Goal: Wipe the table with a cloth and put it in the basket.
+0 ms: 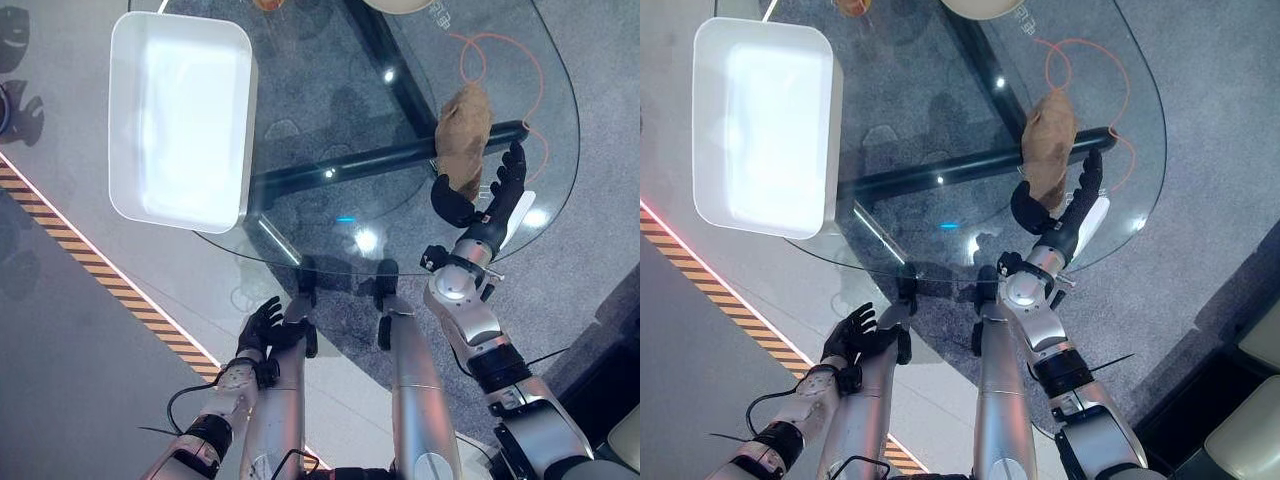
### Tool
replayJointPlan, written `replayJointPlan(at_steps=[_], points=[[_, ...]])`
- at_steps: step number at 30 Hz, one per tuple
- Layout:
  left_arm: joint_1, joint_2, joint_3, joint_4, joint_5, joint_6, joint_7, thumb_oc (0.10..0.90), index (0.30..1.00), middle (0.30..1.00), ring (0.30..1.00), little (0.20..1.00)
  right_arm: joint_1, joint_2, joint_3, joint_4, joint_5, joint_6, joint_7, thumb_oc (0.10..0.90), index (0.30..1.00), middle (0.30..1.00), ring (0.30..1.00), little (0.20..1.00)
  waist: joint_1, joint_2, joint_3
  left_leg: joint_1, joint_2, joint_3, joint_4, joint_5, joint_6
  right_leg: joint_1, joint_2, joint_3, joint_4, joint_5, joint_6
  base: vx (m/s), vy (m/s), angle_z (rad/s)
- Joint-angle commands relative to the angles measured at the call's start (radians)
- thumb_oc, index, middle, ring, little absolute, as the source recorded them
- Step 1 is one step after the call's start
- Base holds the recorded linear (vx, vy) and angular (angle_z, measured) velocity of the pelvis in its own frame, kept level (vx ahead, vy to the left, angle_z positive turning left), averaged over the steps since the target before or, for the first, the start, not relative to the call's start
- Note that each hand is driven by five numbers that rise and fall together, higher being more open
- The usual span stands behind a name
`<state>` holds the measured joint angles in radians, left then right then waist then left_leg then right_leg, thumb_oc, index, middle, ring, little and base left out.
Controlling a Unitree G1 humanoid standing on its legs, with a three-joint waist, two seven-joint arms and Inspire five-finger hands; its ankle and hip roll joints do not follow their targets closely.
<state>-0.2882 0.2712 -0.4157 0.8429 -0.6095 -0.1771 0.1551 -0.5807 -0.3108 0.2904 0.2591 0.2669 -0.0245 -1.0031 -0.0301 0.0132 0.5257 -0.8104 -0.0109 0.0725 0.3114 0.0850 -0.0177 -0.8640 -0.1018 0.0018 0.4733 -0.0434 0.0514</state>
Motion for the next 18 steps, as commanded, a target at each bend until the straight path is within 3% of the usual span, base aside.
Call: replayJointPlan(at_steps=[1,18], points=[[0.058,-0.081,-0.040,-0.022,-0.023,-0.002,0.006,0.800,0.900,0.900,0.900,0.900,-0.017,-0.065,-0.053,-0.108,-0.020,-0.036,-0.061,0.800,0.900,0.900,0.900,0.900,-0.003,0.023,-0.006,-0.048,-0.062,0.026,0.165,-0.134,0.059,-0.005,0.046,-0.066,-0.130,0.130,-0.030,0.00,0.000,0.00],[0.029,-0.072,-0.075,-0.071,-0.059,-0.003,0.014,0.800,0.900,0.900,0.900,0.900,-0.116,-0.140,-0.053,0.030,0.053,-0.046,-0.010,0.800,0.900,0.900,0.900,0.900,0.011,0.045,-0.006,-0.128,-0.070,0.021,0.185,-0.127,0.055,-0.087,0.043,-0.075,-0.113,0.146,-0.023,0.00,0.006,0.00]])
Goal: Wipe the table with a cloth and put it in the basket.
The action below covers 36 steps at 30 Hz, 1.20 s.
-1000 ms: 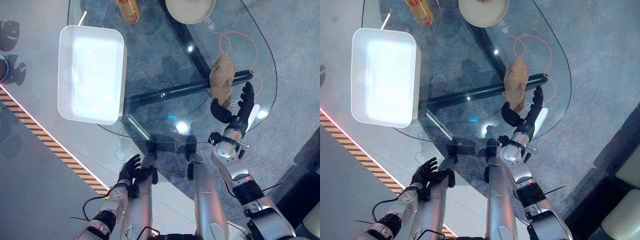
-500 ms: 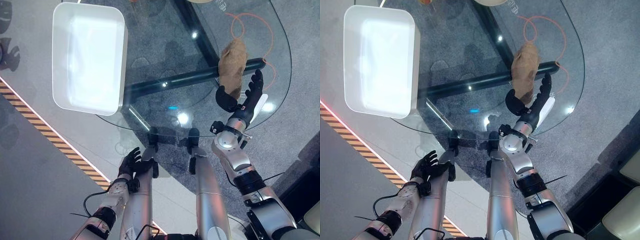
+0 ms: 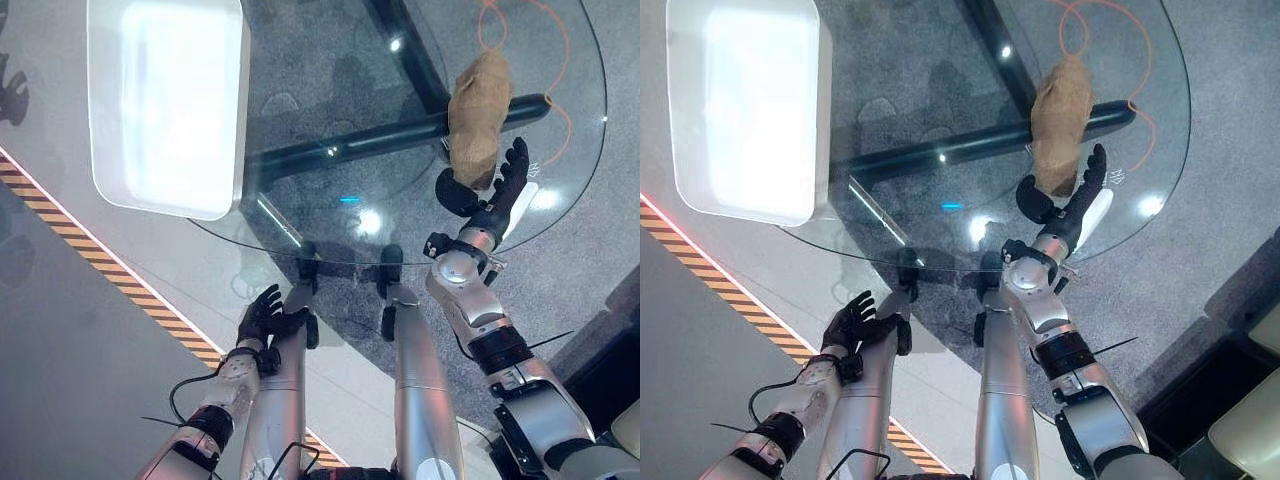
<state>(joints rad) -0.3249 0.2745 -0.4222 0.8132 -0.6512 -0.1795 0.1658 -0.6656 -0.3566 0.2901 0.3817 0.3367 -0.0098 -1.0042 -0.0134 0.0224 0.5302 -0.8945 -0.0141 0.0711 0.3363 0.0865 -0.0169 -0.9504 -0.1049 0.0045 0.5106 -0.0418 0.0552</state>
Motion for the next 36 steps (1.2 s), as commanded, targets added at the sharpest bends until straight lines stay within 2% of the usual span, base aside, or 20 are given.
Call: replayJointPlan(at_steps=[1,6,17,25,29,30,31,32,36], points=[[0.063,-0.072,-0.071,-0.045,-0.021,0.003,0.004,0.800,0.900,0.900,0.900,0.900,-0.043,-0.104,-0.054,-0.082,-0.016,-0.053,-0.006,0.800,0.900,0.900,0.900,0.900,-0.004,0.037,-0.010,-0.048,-0.067,0.022,0.161,-0.129,0.054,-0.006,0.045,-0.080,-0.148,0.145,-0.025,0.00,0.000,0.00],[0.054,-0.061,-0.071,-0.046,-0.031,0.016,0.005,0.800,0.900,0.900,0.900,0.900,-0.109,-0.144,-0.049,-0.017,0.009,0.006,0.011,0.800,0.900,0.900,0.900,0.900,0.007,0.041,-0.010,-0.066,-0.068,0.016,0.167,-0.131,0.051,-0.024,0.041,-0.089,-0.141,0.145,-0.023,0.01,-0.005,0.04],[0.066,-0.041,-0.078,-0.072,-0.030,0.025,0.008,0.800,0.900,0.900,0.900,0.900,-0.181,-0.195,-0.034,0.007,0.019,0.034,0.043,0.800,0.900,0.900,0.900,0.900,0.024,0.044,-0.010,-0.097,-0.070,0.003,0.184,-0.139,0.049,-0.052,0.036,-0.100,-0.121,0.137,-0.022,0.01,0.000,0.05],[0.068,-0.032,-0.071,-0.078,-0.040,0.014,0.004,0.800,0.900,0.900,0.900,0.900,-0.197,-0.202,-0.018,0.047,0.079,0.145,0.026,0.800,0.900,0.900,0.900,0.900,0.031,0.043,-0.010,-0.116,-0.069,-0.002,0.191,-0.141,0.048,-0.072,0.034,-0.104,-0.107,0.135,-0.022,0.00,-0.001,0.00],[0.068,-0.032,-0.075,-0.084,-0.041,0.011,0.002,0.800,0.900,0.900,0.900,0.900,-0.193,-0.208,-0.014,0.089,0.107,0.153,0.045,0.800,0.900,0.900,0.900,0.900,0.033,0.043,-0.010,-0.123,-0.071,-0.005,0.193,-0.141,0.050,-0.077,0.034,-0.106,-0.105,0.136,-0.022,0.01,-0.004,0.03],[0.069,-0.030,-0.078,-0.091,-0.043,0.012,0.005,0.800,0.900,0.900,0.900,0.900,-0.194,-0.208,-0.010,0.095,0.112,0.156,0.057,0.715,0.827,0.827,0.827,0.815,0.035,0.044,-0.010,-0.127,-0.070,-0.006,0.195,-0.141,0.050,-0.081,0.033,-0.108,-0.103,0.136,-0.022,0.00,0.000,0.00],[0.069,-0.030,-0.081,-0.093,-0.045,0.014,0.008,0.800,0.900,0.900,0.900,0.900,-0.198,-0.206,-0.005,0.100,0.114,0.163,0.060,0.317,0.486,0.486,0.486,0.417,0.037,0.044,-0.010,-0.132,-0.071,-0.007,0.198,-0.141,0.050,-0.085,0.033,-0.108,-0.101,0.136,-0.023,0.00,0.000,0.00],[0.070,-0.030,-0.081,-0.094,-0.044,0.016,0.009,0.800,0.900,0.900,0.900,0.900,-0.202,-0.205,-0.003,0.105,0.116,0.170,0.063,0.100,0.300,0.300,0.300,0.200,0.038,0.044,-0.010,-0.134,-0.072,-0.009,0.198,-0.141,0.050,-0.086,0.033,-0.109,-0.099,0.136,-0.023,0.00,0.000,0.00],[0.075,-0.027,-0.083,-0.096,-0.039,0.014,0.006,0.800,0.900,0.900,0.900,0.900,-0.212,-0.206,0.010,0.122,0.124,0.194,0.087,0.100,0.300,0.300,0.300,0.200,0.043,0.044,-0.010,-0.142,-0.073,-0.014,0.198,-0.142,0.049,-0.093,0.033,-0.112,-0.097,0.134,-0.023,0.01,-0.006,0.03]])
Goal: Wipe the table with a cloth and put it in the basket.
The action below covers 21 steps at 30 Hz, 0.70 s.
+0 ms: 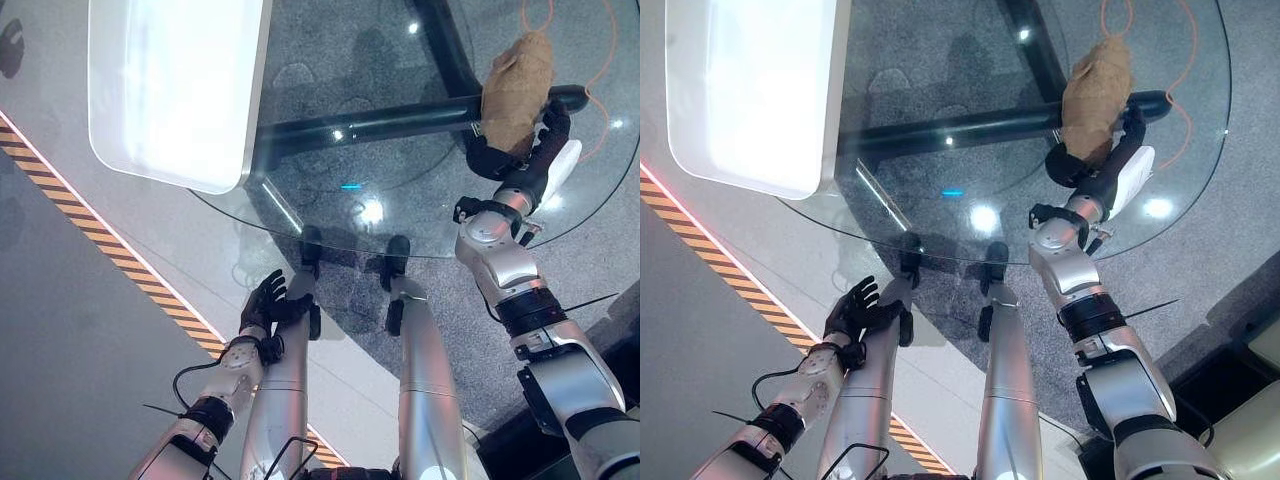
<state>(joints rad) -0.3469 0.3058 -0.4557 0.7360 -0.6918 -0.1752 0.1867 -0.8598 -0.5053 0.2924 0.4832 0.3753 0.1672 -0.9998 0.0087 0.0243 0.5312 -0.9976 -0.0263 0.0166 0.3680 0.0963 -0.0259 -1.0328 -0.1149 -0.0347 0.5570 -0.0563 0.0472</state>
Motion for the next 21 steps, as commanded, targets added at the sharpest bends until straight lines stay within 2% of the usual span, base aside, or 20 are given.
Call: replayJointPlan(at_steps=[1,2,5,6,9,10,11,12,14,19,20,21], points=[[0.098,-0.058,-0.050,-0.021,0.001,0.008,-0.013,0.800,0.900,0.900,0.900,0.900,-0.018,-0.058,0.009,0.022,0.085,0.019,0.087,0.100,0.300,0.300,0.300,0.200,0.021,0.041,-0.011,-0.040,-0.061,0.040,0.167,-0.152,0.058,-0.012,0.042,-0.073,-0.143,0.149,-0.015,0.06,-0.002,0.02],[0.116,-0.059,-0.057,-0.021,0.001,0.008,-0.013,0.800,0.900,0.900,0.900,0.900,-0.002,-0.054,0.013,0.024,0.085,0.019,0.088,0.100,0.300,0.300,0.300,0.200,0.027,0.044,-0.011,-0.007,-0.056,0.033,0.177,-0.187,0.053,0.017,0.049,-0.068,-0.128,0.117,-0.008,0.06,0.004,0.00],[0.121,-0.057,-0.055,-0.026,0.002,0.001,-0.017,0.800,0.900,0.900,0.900,0.900,0.000,-0.056,0.016,0.025,0.089,0.017,0.098,0.100,0.300,0.300,0.300,0.200,0.027,0.044,-0.011,-0.013,-0.055,0.034,0.178,-0.188,0.053,0.012,0.050,-0.068,-0.127,0.115,-0.007,0.01,0.008,-0.01],[0.103,-0.055,-0.050,-0.031,-0.001,0.001,-0.016,0.800,0.900,0.900,0.900,0.900,-0.016,-0.060,0.013,0.024,0.087,0.019,0.100,0.100,0.300,0.300,0.300,0.200,0.023,0.041,-0.011,-0.044,-0.060,0.041,0.168,-0.154,0.059,-0.015,0.045,-0.072,-0.142,0.147,-0.014,-0.04,0.018,-0.03],[0.105,-0.054,-0.049,-0.037,-0.002,0.004,-0.015,0.800,0.900,0.900,0.900,0.900,-0.014,-0.055,0.013,0.026,0.094,0.016,0.100,0.100,0.300,0.300,0.300,0.200,0.024,0.042,-0.011,-0.043,-0.062,0.040,0.170,-0.156,0.061,-0.016,0.046,-0.071,-0.139,0.147,-0.013,0.01,0.010,0.00],[0.122,-0.056,-0.054,-0.037,-0.002,0.004,-0.015,0.800,0.900,0.900,0.900,0.900,0.003,-0.050,0.016,0.027,0.095,0.015,0.099,0.100,0.300,0.300,0.300,0.200,0.028,0.044,-0.011,-0.011,-0.058,0.033,0.180,-0.191,0.057,0.012,0.052,-0.066,-0.123,0.115,-0.006,0.06,0.012,0.03],[0.123,-0.057,-0.056,-0.037,-0.001,0.003,-0.013,0.800,0.900,0.900,0.900,0.900,0.006,-0.047,0.016,0.026,0.095,0.013,0.098,0.100,0.300,0.300,0.300,0.200,0.028,0.044,-0.011,-0.013,-0.058,0.033,0.180,-0.191,0.057,0.011,0.052,-0.066,-0.123,0.115,-0.006,0.00,0.000,0.00],[0.106,-0.057,-0.051,-0.037,-0.001,0.002,-0.010,0.800,0.900,0.900,0.900,0.900,-0.008,-0.045,0.011,0.022,0.095,0.010,0.093,0.100,0.300,0.300,0.300,0.200,0.024,0.041,-0.011,-0.049,-0.062,0.040,0.173,-0.158,0.063,-0.021,0.046,-0.071,-0.136,0.147,-0.013,-0.04,0.016,0.02],[0.105,-0.060,-0.050,-0.035,0.000,0.001,-0.008,0.800,0.900,0.900,0.900,0.900,-0.006,-0.043,0.009,0.020,0.093,0.005,0.087,0.100,0.300,0.300,0.300,0.200,0.024,0.042,-0.011,-0.047,-0.062,0.041,0.171,-0.159,0.064,-0.020,0.046,-0.070,-0.136,0.147,-0.013,-0.02,0.010,0.00],[0.113,-0.065,-0.050,-0.039,0.002,-0.003,-0.002,0.800,0.900,0.900,0.900,0.900,0.003,-0.050,0.000,-0.014,0.029,-0.018,0.050,0.100,0.300,0.300,0.300,0.200,0.022,0.044,-0.011,-0.043,-0.062,0.044,0.174,-0.165,0.068,-0.021,0.045,-0.066,-0.131,0.146,-0.009,0.02,0.022,0.02],[0.132,-0.066,-0.056,-0.038,0.002,-0.003,-0.002,0.800,0.900,0.900,0.900,0.900,0.019,-0.047,0.003,-0.014,0.022,-0.019,0.047,0.100,0.300,0.300,0.300,0.200,0.026,0.047,-0.011,-0.009,-0.059,0.037,0.183,-0.199,0.064,0.007,0.051,-0.061,-0.114,0.114,-0.002,0.06,0.020,0.00],[0.135,-0.065,-0.056,-0.039,0.002,-0.005,-0.001,0.800,0.900,0.900,0.900,0.900,0.020,-0.051,0.002,-0.030,0.002,-0.015,0.040,0.100,0.300,0.300,0.300,0.200,0.026,0.047,-0.011,-0.009,-0.058,0.038,0.184,-0.201,0.065,0.008,0.050,-0.061,-0.113,0.113,0.000,0.06,0.019,0.00]])
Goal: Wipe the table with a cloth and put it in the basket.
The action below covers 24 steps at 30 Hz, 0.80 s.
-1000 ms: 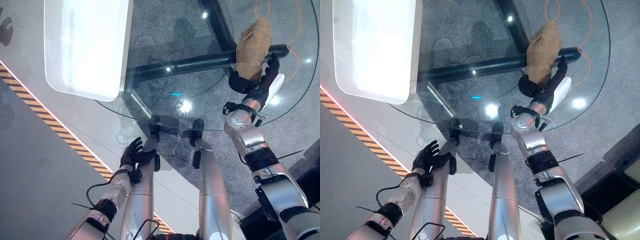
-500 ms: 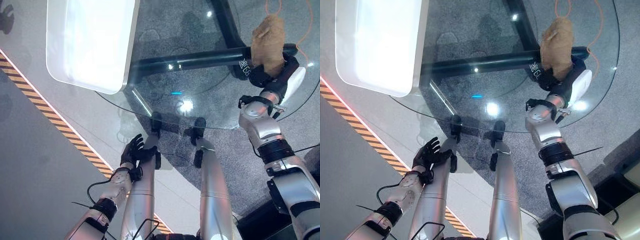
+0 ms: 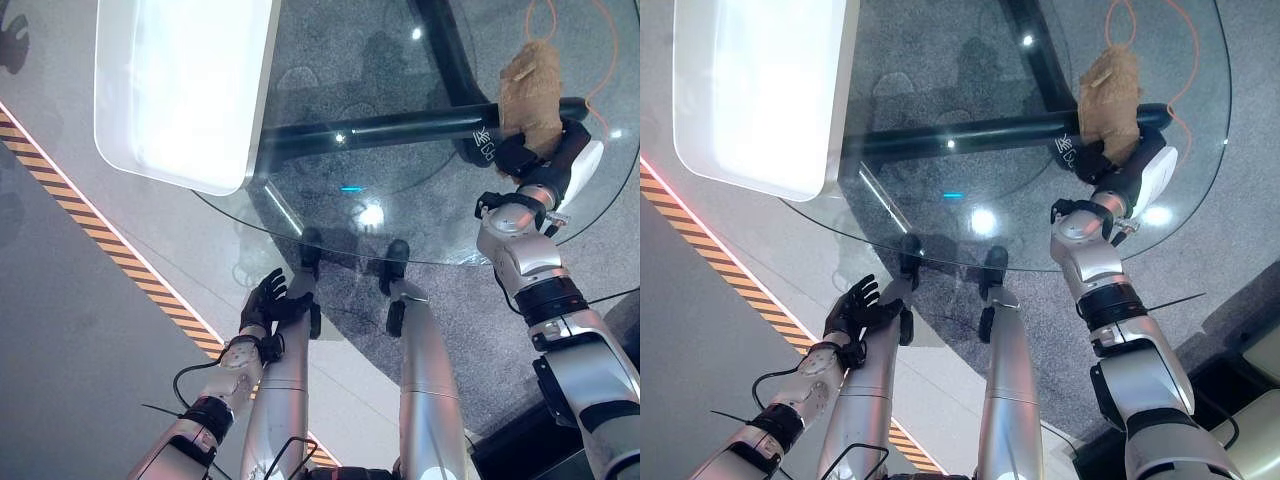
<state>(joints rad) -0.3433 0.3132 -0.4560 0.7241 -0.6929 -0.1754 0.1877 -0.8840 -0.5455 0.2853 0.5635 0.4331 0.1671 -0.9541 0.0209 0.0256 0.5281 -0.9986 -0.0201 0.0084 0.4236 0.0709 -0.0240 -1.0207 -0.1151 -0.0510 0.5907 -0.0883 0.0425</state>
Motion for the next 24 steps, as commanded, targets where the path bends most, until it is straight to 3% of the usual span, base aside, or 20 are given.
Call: replayJointPlan(at_steps=[1,6,7,8,9,13,14,15,24], points=[[0.134,-0.071,-0.056,-0.026,0.003,-0.008,-0.003,0.800,0.900,0.900,0.900,0.900,0.042,-0.015,0.008,-0.128,-0.076,-0.007,-0.011,0.100,0.300,0.300,0.300,0.200,0.013,0.045,-0.008,-0.008,-0.065,0.046,0.130,-0.176,0.063,-0.003,0.051,-0.044,-0.147,0.145,0.005,0.00,0.000,0.00],[0.129,-0.067,-0.039,-0.041,0.008,-0.010,-0.004,0.800,0.900,0.900,0.900,0.900,0.020,-0.034,0.011,-0.247,-0.203,0.071,0.038,0.100,0.300,0.300,0.300,0.200,0.006,0.039,-0.008,-0.033,-0.068,0.055,0.117,-0.144,0.069,-0.027,0.046,-0.047,-0.162,0.175,0.002,-0.02,0.016,0.00],[0.147,-0.068,-0.045,-0.040,0.008,-0.009,-0.005,0.800,0.900,0.900,0.900,0.900,0.037,-0.030,0.014,-0.246,-0.203,0.072,0.038,0.100,0.300,0.300,0.300,0.200,0.010,0.042,-0.008,0.000,-0.065,0.048,0.126,-0.178,0.065,0.001,0.052,-0.042,-0.146,0.143,0.009,0.00,0.000,0.00],[0.131,-0.069,-0.034,-0.051,0.013,-0.003,-0.001,0.800,0.900,0.900,0.900,0.900,0.030,-0.028,0.022,-0.291,-0.223,0.097,0.094,0.100,0.300,0.300,0.300,0.200,0.004,0.037,-0.008,-0.031,-0.068,0.057,0.115,-0.144,0.071,-0.028,0.046,-0.046,-0.161,0.175,0.003,0.06,0.014,0.01],[0.149,-0.071,-0.038,-0.050,0.014,-0.002,-0.002,0.800,0.900,0.900,0.900,0.900,0.048,-0.022,0.027,-0.295,-0.229,0.096,0.105,0.100,0.300,0.300,0.300,0.200,0.008,0.040,-0.008,0.002,-0.064,0.051,0.124,-0.178,0.066,0.001,0.052,-0.041,-0.144,0.143,0.010,0.00,0.000,0.00],[0.152,-0.075,-0.027,-0.050,0.026,0.003,-0.009,0.800,0.900,0.900,0.900,0.900,0.070,-0.002,0.064,-0.356,-0.302,0.139,0.221,0.100,0.300,0.300,0.300,0.200,0.006,0.040,-0.008,0.006,-0.065,0.054,0.121,-0.176,0.068,0.003,0.051,-0.039,-0.145,0.138,0.009,0.00,0.004,0.02],[0.136,-0.077,-0.019,-0.046,0.031,-0.003,-0.015,0.800,0.900,0.900,0.900,0.900,0.054,0.001,0.074,-0.363,-0.318,0.145,0.250,0.100,0.300,0.300,0.300,0.200,0.003,0.039,-0.008,-0.029,-0.069,0.060,0.111,-0.141,0.072,-0.027,0.044,-0.043,-0.161,0.170,0.002,0.00,0.002,0.04],[0.159,-0.080,-0.025,-0.041,0.037,-0.007,-0.019,0.800,0.900,0.900,0.900,0.900,0.075,0.012,0.093,-0.366,-0.331,0.146,0.279,0.100,0.300,0.300,0.300,0.200,0.010,0.043,-0.008,0.006,-0.066,0.053,0.123,-0.178,0.068,0.003,0.050,-0.039,-0.143,0.134,0.008,0.00,0.000,0.00],[0.161,-0.096,-0.028,-0.025,0.061,-0.020,-0.030,0.800,0.900,0.900,0.900,0.900,0.066,0.092,0.222,-0.393,-0.463,0.190,0.449,0.100,0.300,0.300,0.300,0.200,0.022,0.055,-0.008,0.010,-0.068,0.058,0.114,-0.170,0.064,0.004,0.042,-0.048,-0.143,0.125,0.004,0.01,0.000,0.00]])
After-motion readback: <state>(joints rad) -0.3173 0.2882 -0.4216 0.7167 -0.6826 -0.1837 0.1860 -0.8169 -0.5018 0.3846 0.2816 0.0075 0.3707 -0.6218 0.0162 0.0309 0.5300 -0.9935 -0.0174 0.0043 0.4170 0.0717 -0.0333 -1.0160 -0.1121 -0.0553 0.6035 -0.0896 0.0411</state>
